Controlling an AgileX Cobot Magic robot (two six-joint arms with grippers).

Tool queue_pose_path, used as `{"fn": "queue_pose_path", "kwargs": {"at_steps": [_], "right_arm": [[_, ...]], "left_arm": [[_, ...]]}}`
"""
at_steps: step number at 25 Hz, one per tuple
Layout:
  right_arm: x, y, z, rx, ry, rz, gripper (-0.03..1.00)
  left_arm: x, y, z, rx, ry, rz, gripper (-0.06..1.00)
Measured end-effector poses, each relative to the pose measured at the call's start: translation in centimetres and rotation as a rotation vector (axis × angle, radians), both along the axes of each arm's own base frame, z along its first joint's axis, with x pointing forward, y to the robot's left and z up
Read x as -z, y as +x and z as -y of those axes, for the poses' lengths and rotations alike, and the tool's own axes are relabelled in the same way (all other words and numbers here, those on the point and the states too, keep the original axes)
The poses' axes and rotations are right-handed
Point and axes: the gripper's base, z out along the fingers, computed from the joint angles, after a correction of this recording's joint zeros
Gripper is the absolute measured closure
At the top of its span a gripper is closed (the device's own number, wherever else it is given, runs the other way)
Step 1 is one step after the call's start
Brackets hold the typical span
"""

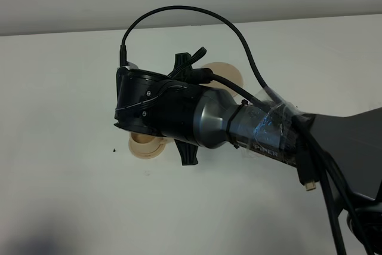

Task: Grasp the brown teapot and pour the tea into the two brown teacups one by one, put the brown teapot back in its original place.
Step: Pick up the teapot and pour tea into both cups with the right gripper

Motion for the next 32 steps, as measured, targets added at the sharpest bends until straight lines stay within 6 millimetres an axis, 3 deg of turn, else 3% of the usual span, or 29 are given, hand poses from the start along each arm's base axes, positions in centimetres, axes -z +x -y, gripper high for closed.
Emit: {"fn": "queue_pose_path", "kwargs": {"at_steps": [32], "right_arm": [[1.9, -0.3, -0.9, -0.085, -0.11, 0.053, 0.84]], "left_arm": [[0.0, 0.0, 0.0, 0.0, 0.0, 0.0, 0.58]]}}
